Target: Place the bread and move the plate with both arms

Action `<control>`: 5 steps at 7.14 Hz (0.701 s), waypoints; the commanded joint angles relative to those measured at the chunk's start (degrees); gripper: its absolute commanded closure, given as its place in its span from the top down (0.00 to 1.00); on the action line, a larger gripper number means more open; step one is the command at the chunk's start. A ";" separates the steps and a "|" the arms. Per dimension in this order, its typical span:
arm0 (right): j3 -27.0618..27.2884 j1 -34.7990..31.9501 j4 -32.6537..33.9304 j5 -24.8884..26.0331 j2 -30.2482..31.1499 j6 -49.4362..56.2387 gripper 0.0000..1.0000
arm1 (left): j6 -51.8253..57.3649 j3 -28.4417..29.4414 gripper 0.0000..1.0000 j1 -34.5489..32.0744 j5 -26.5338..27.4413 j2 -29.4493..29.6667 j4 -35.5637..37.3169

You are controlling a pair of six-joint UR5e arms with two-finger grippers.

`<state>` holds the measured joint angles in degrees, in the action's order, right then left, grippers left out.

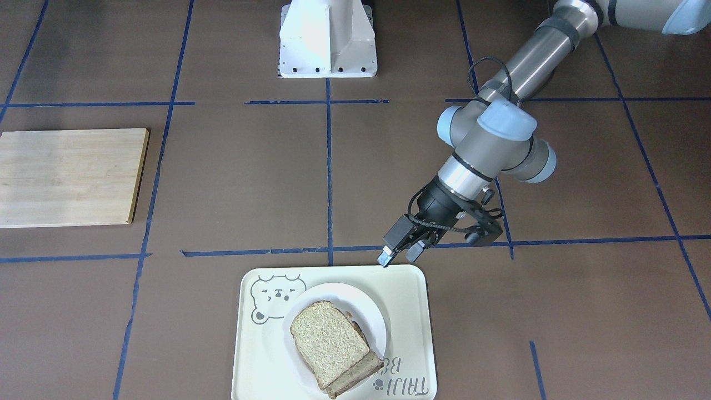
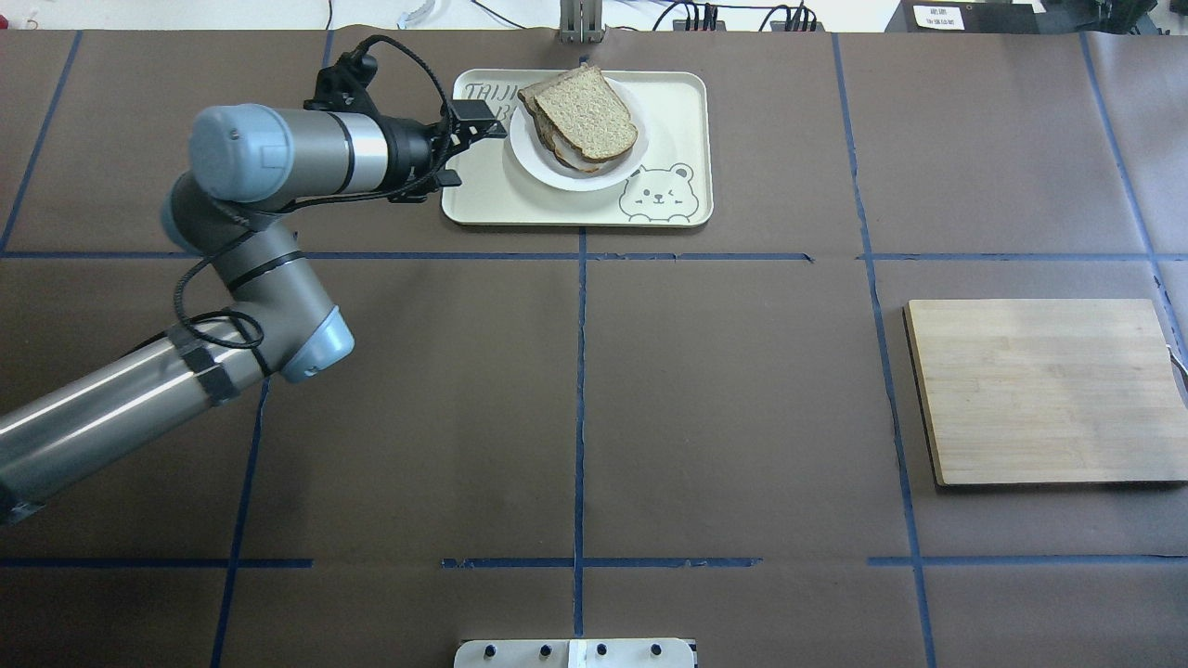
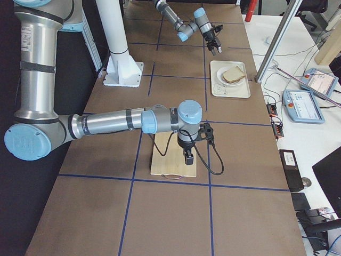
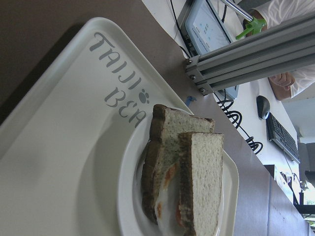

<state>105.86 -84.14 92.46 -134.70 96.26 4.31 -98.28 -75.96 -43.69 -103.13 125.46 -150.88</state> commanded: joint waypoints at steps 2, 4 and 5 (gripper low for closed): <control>-0.04 0.03 0.00 0.14 0.15 -0.09 1.00 | 31.63 -21.56 1.00 -3.23 -5.50 -13.37 27.12; -0.12 0.03 0.00 0.14 0.15 -0.17 1.00 | 55.70 -27.98 1.00 -7.09 -5.77 -16.20 46.35; -0.12 0.03 0.09 0.14 0.24 -0.18 1.00 | 66.79 -30.54 1.00 -10.67 -6.20 -16.73 56.73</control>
<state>105.75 -84.11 92.48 -134.56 96.44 4.16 -45.90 -102.81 -50.79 -108.90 109.87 -106.93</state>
